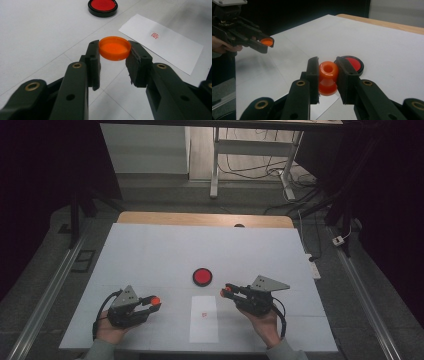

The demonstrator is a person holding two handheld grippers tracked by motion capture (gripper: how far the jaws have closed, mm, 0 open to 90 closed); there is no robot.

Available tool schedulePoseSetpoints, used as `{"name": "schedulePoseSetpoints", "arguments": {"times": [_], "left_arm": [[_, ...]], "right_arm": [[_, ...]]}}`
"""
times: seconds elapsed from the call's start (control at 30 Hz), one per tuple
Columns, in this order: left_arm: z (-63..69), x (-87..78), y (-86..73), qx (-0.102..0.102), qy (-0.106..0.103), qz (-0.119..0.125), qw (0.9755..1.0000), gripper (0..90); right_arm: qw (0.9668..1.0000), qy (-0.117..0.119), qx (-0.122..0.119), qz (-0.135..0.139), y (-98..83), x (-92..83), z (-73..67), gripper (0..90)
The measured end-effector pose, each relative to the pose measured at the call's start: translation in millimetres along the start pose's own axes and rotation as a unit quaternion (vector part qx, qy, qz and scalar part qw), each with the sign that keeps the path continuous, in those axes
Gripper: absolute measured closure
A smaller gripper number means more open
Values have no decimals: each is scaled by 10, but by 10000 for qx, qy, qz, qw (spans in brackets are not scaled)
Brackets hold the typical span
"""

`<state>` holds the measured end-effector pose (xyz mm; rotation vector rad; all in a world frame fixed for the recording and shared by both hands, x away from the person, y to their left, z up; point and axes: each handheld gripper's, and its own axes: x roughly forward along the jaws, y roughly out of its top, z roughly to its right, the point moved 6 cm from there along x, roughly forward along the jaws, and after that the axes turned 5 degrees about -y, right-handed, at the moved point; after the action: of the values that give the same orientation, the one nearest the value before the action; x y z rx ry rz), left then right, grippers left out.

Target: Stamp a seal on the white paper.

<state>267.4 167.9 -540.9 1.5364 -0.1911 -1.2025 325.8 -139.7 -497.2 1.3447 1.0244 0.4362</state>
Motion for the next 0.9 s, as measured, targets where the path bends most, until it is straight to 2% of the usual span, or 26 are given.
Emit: {"name": "schedulePoseSetpoints", "arguments": {"times": [0.9], "left_arm": [[43,43,62,68,-34,-2,10000,646]], "right_arm": [[10000,-11,-25,32,17,-20,9,729]]}}
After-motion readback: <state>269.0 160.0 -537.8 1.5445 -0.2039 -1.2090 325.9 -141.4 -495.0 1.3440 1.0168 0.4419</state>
